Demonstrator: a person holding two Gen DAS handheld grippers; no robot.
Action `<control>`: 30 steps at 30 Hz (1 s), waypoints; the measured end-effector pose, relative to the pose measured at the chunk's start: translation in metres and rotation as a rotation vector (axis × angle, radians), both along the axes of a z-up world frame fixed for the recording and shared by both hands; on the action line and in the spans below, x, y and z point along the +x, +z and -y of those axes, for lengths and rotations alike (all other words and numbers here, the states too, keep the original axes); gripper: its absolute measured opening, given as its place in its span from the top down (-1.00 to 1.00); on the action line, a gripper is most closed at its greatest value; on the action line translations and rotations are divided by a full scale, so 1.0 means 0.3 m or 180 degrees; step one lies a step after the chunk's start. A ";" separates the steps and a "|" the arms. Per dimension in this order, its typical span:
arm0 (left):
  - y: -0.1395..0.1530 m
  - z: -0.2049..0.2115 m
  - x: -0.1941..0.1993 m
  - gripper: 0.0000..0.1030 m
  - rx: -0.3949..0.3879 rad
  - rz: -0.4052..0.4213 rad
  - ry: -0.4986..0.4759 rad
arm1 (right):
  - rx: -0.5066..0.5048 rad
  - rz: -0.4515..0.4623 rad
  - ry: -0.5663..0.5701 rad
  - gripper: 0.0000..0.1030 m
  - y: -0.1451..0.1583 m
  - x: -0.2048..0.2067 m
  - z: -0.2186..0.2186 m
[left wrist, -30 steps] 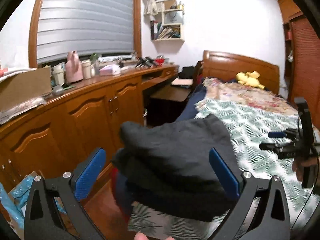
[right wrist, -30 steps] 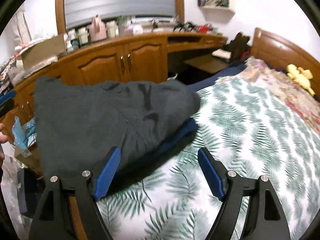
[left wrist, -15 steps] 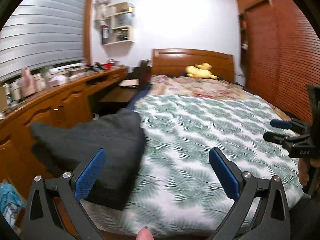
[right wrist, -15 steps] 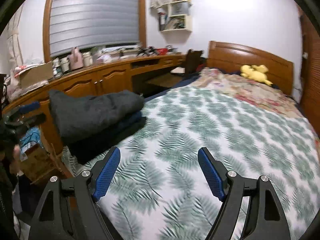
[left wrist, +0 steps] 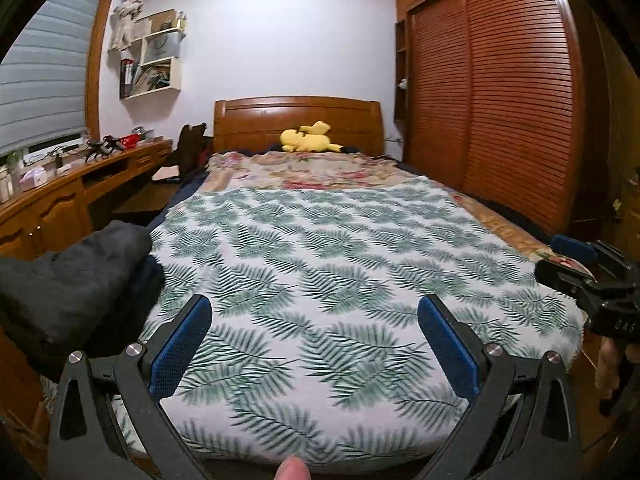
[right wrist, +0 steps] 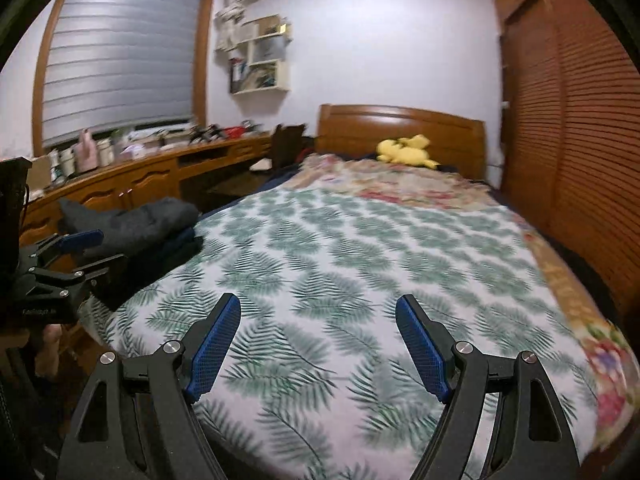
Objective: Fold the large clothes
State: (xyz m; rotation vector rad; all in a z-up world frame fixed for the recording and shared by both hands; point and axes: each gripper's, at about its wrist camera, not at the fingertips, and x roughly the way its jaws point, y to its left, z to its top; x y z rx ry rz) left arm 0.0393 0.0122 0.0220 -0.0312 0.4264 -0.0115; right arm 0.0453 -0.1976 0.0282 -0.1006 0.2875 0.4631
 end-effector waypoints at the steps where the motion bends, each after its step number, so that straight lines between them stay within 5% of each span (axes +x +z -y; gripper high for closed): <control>1: 0.006 0.026 -0.011 -1.00 0.0010 0.0018 -0.0008 | 0.0043 0.0005 -0.0048 -0.58 -0.001 -0.032 0.020; 11: 0.009 0.145 -0.101 -1.00 -0.0029 0.0029 -0.0115 | 0.0274 0.0080 -0.0270 -0.58 -0.067 -0.211 0.064; 30: 0.023 0.140 -0.143 -1.00 -0.0071 0.0056 -0.0051 | 0.0314 0.0111 -0.0379 -0.58 -0.113 -0.190 0.070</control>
